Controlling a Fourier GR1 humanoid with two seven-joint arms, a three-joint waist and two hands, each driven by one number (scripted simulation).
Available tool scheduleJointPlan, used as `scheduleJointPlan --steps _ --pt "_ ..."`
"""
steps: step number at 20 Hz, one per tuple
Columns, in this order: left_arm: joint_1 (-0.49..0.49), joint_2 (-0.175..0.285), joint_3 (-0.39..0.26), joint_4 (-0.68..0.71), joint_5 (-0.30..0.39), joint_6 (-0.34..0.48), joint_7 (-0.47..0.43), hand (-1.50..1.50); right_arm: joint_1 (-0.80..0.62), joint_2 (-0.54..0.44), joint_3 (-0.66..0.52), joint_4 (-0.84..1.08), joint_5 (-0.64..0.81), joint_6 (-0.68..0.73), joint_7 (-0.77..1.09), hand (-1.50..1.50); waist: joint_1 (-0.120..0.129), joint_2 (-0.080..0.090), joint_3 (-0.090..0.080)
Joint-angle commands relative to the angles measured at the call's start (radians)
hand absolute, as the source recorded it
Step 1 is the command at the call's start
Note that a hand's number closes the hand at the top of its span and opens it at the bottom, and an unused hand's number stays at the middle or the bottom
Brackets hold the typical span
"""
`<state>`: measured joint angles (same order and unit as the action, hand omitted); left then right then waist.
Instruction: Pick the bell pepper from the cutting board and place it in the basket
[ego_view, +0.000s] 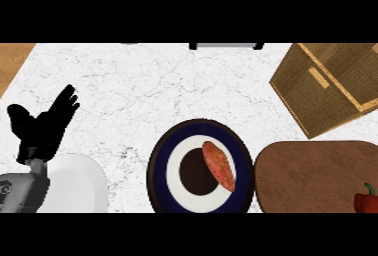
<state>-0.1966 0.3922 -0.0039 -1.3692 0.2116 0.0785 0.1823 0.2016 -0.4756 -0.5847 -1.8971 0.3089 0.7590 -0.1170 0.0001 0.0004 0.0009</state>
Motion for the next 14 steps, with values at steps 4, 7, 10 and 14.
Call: scheduleJointPlan --steps 4,7,10,14 --pt "0.013 -0.012 0.027 -0.038 0.001 -0.033 0.028 0.00 -0.014 -0.004 0.116 0.144 0.214 -0.071 -0.081 -1.50 0.001 -0.001 -0.001" --pt "0.014 -0.002 0.057 0.045 -0.013 -0.071 -0.045 0.00 0.047 -0.004 0.138 0.173 0.276 -0.108 -0.181 -1.50 -0.004 -0.001 -0.001" --pt "-0.025 -0.057 0.047 0.056 -0.063 -0.021 -0.028 0.00 -0.015 0.004 0.158 0.219 0.317 -0.123 -0.159 -1.50 -0.003 0.000 -0.001" --pt "-0.011 -0.049 0.076 0.022 -0.058 -0.073 0.020 0.00 0.000 0.029 0.154 0.221 0.340 -0.134 -0.192 -1.50 -0.004 -0.001 -0.001"
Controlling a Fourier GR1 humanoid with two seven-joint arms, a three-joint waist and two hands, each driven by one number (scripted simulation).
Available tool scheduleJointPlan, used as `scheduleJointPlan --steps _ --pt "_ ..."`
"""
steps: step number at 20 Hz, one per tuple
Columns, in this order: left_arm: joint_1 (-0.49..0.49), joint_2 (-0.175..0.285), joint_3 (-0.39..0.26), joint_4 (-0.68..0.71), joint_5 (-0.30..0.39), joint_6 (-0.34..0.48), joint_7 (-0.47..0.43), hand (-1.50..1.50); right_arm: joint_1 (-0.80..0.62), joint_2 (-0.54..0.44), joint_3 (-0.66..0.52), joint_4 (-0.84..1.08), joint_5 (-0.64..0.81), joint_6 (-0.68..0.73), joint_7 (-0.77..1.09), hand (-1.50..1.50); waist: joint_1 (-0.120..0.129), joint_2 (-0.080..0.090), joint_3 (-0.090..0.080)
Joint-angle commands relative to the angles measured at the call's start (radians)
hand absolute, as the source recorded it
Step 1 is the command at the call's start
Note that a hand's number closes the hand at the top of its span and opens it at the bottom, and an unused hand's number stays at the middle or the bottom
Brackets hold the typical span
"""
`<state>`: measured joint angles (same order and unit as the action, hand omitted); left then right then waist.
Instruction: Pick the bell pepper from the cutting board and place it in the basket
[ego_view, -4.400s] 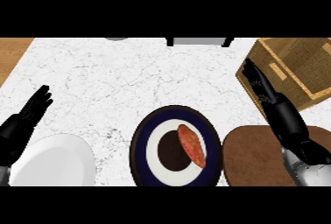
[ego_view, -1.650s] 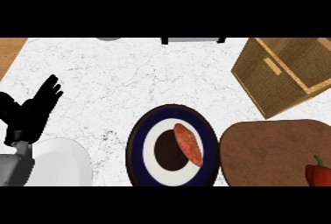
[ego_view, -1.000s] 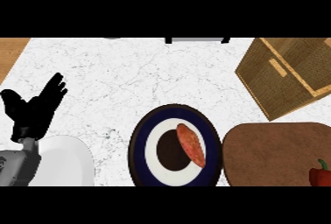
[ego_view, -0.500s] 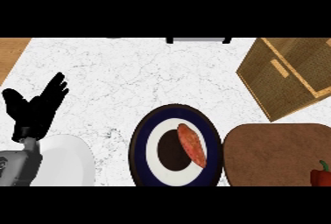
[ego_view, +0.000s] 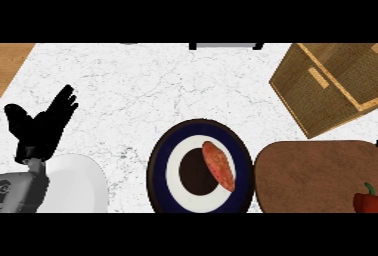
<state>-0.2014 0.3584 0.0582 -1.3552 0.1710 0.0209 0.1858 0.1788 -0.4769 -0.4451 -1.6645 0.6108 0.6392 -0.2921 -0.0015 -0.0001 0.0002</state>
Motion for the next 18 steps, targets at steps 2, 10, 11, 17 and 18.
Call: scheduleJointPlan --steps 2,10,11,17,18 --pt "0.023 -0.012 0.023 -0.050 -0.020 0.010 0.038 0.00 0.104 0.016 -0.018 0.005 0.042 -0.045 -0.118 -1.50 -0.004 -0.001 0.000" --pt "0.021 -0.029 0.038 -0.065 -0.055 -0.028 0.036 0.00 0.034 0.003 -0.050 0.023 -0.016 0.063 -0.133 -1.50 -0.001 -0.001 0.000" --pt "0.039 -0.025 0.047 -0.057 -0.043 -0.042 0.022 0.00 0.072 -0.018 -0.045 0.085 0.010 0.019 -0.231 -1.50 -0.001 -0.001 0.000" --pt "0.004 -0.047 0.063 -0.027 -0.068 -0.053 0.022 0.00 0.099 0.050 0.009 -0.010 0.086 -0.036 -0.170 -1.50 -0.003 0.000 0.000" --pt "0.057 -0.029 0.078 -0.114 -0.036 -0.072 0.052 0.00 0.115 0.047 0.017 0.012 0.115 -0.075 -0.193 -1.50 0.000 -0.001 0.000"
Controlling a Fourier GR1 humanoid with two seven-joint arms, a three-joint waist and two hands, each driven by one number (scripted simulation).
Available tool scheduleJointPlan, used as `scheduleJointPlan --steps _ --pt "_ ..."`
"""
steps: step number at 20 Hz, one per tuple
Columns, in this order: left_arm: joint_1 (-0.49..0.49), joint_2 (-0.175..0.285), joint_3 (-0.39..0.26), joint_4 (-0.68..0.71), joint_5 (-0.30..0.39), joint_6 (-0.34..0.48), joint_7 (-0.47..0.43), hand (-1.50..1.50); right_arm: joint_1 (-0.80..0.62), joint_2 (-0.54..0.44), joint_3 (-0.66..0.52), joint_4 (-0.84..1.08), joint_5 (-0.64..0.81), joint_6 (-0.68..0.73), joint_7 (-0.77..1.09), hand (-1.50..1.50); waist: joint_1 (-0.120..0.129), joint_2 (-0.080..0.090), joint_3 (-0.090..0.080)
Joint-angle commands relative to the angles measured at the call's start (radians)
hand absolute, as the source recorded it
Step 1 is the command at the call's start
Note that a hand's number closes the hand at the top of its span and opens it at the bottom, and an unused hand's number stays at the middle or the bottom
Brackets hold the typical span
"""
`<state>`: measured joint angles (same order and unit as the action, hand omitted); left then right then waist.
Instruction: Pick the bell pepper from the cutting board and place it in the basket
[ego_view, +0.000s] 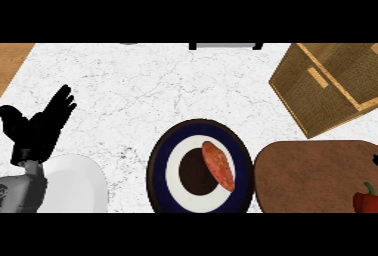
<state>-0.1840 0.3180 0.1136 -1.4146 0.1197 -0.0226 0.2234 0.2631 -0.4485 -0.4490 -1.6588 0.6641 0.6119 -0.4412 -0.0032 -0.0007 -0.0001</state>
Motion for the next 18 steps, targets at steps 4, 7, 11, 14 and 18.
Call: scheduleJointPlan --steps 4,7,11,14,18 --pt "-0.064 -0.018 0.006 -0.005 -0.042 0.030 0.057 0.00 0.026 0.035 0.033 -0.022 0.088 -0.037 -0.004 -1.50 -0.002 0.000 0.000" --pt "-0.002 -0.024 0.025 0.022 -0.040 -0.023 -0.024 0.00 -0.013 0.049 0.025 -0.040 0.093 -0.012 0.039 -1.50 0.000 0.000 0.000" --pt "0.007 -0.018 0.018 -0.046 -0.008 -0.040 0.036 0.00 -0.005 -0.019 0.121 0.059 0.249 -0.130 -0.065 1.50 0.010 0.001 0.001" --pt "-0.065 -0.031 0.041 0.060 -0.040 -0.013 0.003 0.00 -0.006 0.057 0.147 0.050 0.272 -0.183 -0.057 1.50 -0.001 0.001 0.000" --pt "-0.034 -0.042 0.044 0.092 -0.055 -0.033 -0.050 0.00 0.019 0.029 0.117 0.079 0.278 -0.188 -0.124 1.50 -0.002 0.001 0.000"
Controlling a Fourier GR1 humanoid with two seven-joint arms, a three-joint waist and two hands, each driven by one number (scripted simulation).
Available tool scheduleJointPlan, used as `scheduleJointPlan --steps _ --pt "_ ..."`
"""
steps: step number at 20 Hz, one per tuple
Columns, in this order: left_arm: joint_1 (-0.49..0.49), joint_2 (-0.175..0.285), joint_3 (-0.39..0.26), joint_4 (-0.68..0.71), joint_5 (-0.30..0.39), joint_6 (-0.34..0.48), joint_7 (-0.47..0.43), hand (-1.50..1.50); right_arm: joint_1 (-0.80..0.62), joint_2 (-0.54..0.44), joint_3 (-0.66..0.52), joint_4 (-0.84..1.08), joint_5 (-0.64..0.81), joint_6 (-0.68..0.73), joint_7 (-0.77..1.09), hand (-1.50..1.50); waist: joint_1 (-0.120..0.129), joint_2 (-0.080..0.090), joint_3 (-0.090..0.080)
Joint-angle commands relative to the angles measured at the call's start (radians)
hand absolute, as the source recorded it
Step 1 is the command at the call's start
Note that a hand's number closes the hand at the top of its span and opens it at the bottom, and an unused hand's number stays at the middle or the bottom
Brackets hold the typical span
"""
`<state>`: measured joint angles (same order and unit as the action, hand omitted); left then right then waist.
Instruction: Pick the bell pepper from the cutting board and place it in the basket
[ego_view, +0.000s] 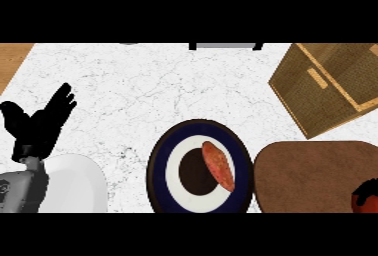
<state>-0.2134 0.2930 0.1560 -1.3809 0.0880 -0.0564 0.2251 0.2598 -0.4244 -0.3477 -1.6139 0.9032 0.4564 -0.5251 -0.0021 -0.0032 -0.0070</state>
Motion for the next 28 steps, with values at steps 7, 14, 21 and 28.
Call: scheduleJointPlan --steps 7,14,21,28 --pt "-0.030 -0.015 -0.039 -0.006 -0.013 -0.022 -0.005 0.00 -0.254 0.359 0.018 -0.013 0.119 -0.081 0.561 1.50 0.092 0.033 0.001" --pt "-0.066 -0.050 -0.086 -0.010 -0.019 -0.034 -0.007 0.00 -0.477 0.420 0.047 0.029 0.170 -0.164 0.918 1.50 0.169 0.047 0.008" --pt "-0.099 -0.070 -0.124 0.002 -0.029 -0.048 0.003 0.00 -0.758 0.423 0.100 0.060 0.091 -0.493 1.160 1.50 0.221 0.039 0.013" --pt "-0.141 -0.074 -0.131 0.029 -0.038 -0.042 0.021 0.00 -1.031 0.424 0.219 0.181 0.324 -0.774 1.426 1.50 0.215 0.042 0.000"
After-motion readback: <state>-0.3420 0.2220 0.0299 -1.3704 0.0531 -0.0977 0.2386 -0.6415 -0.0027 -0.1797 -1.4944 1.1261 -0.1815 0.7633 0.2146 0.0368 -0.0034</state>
